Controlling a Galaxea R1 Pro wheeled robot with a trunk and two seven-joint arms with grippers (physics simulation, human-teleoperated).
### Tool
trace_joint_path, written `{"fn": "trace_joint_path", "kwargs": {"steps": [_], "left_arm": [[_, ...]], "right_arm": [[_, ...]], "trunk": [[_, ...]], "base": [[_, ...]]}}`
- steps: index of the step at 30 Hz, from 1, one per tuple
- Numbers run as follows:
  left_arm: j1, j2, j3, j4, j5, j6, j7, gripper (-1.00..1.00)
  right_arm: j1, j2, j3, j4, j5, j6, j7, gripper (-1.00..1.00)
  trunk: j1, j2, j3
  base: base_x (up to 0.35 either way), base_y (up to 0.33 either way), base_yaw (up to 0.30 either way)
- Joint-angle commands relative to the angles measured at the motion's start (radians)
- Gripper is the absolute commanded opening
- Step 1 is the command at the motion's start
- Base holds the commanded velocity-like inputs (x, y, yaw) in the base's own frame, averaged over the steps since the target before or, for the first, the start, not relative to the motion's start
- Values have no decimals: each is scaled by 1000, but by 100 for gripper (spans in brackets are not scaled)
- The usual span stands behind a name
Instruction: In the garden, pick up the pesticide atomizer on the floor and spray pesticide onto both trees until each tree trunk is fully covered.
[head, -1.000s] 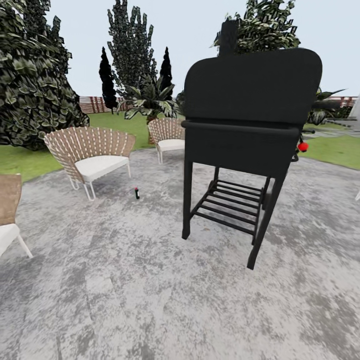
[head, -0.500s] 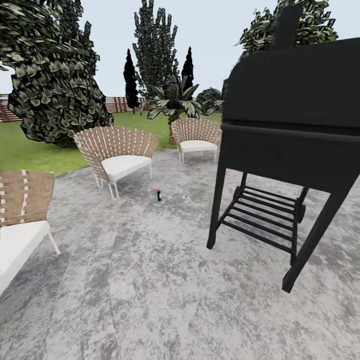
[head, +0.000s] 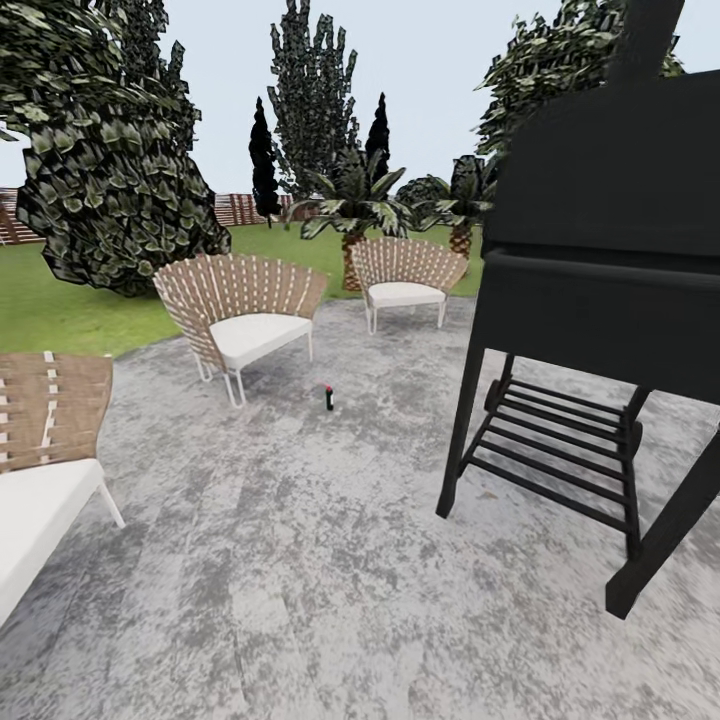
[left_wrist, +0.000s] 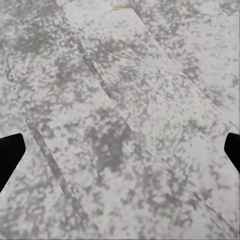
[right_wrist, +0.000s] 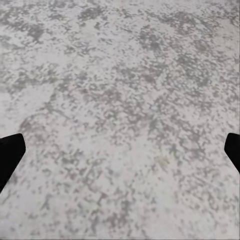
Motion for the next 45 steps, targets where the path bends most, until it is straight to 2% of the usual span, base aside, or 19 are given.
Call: {"fn": "trace_joint_path", "kwargs": {"steps": [1, 20, 45], "left_arm": [[-1, 0, 0, 1, 0, -3, 2, 100], [-1, 0, 0, 1, 0, -3, 1, 100], [-1, 0, 0, 1, 0, -3, 1, 100]], "right_arm": [[0, 0, 0, 0, 0, -3, 0, 100], [0, 0, 5, 1, 1, -3, 2, 100], [0, 0, 5, 1, 2, -3, 2, 100]], "trunk": [[0, 0, -1], [0, 0, -1], [0, 0, -1]], "base": [[243, 205, 0], [255, 189, 0], [288, 89, 0]]}}
